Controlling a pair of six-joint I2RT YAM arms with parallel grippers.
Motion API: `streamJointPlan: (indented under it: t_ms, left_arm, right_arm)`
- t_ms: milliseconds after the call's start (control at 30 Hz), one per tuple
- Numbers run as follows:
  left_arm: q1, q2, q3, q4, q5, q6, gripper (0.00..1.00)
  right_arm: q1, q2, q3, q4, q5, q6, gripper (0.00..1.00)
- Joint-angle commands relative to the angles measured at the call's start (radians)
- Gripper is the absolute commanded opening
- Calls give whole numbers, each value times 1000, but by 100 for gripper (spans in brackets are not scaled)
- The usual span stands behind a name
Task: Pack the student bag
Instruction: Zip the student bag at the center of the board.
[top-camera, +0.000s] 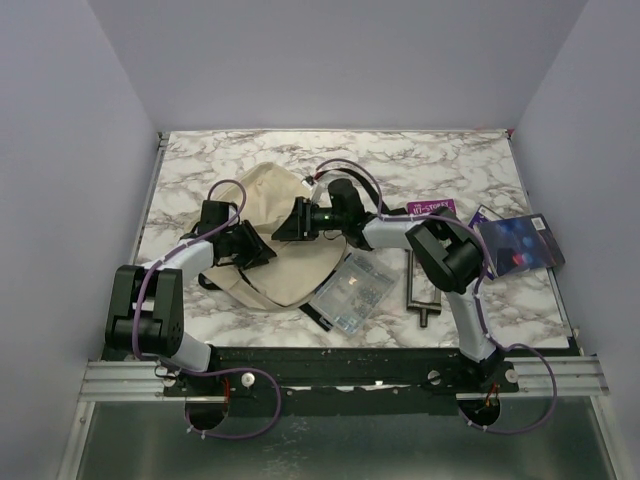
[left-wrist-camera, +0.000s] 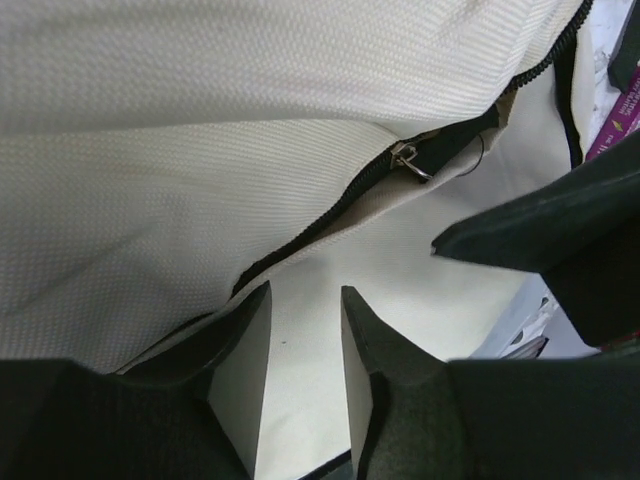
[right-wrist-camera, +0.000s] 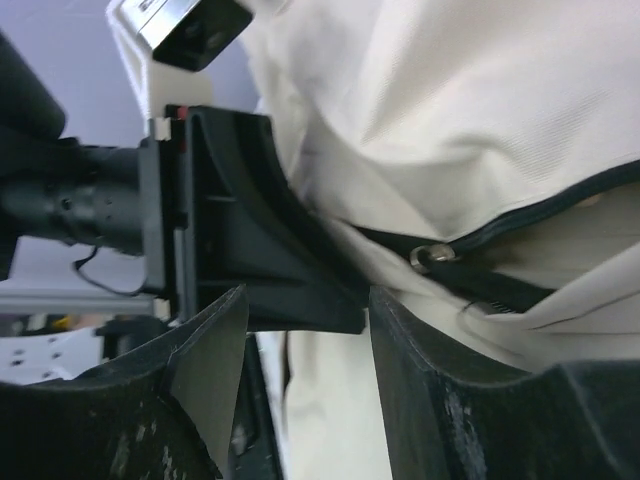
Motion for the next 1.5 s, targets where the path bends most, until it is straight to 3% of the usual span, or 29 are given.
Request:
streamJointPlan:
  t_ms: [0,100,200,367,633,867,1167,1467]
  left_arm:
    - [-1,-4,-25,23,47,47,39]
    - [-11,-13,-29,31,45,110,46]
    - [-16,-20,-16,14,82,128,48]
    - [-27,-130,-12,-30,64,141,57]
    - [-28,-154,59,-61,11,120,68]
    - [-28,-200,78,-104,-26,45,67]
    - [-26,-122,141,-220,-48,143,60]
    - [-27,-79,148,-240,-101,203,62]
  right_arm:
    - [-18,-10,3,60,-182,125,56]
    - [-53,-13,82,-143,-190,16,58]
    - [-55,-20,233,-514,-92,-233,59]
    - [-59,-22,301,-721,62,-386,63]
    - [-59,-61,184,-645,118,-488,68]
    - [-46,-135,159,-644,101,-497,71]
    - [-47,-3,358,-678,-42,-496,69]
    - [-46,108,522,-828,28,-622,68]
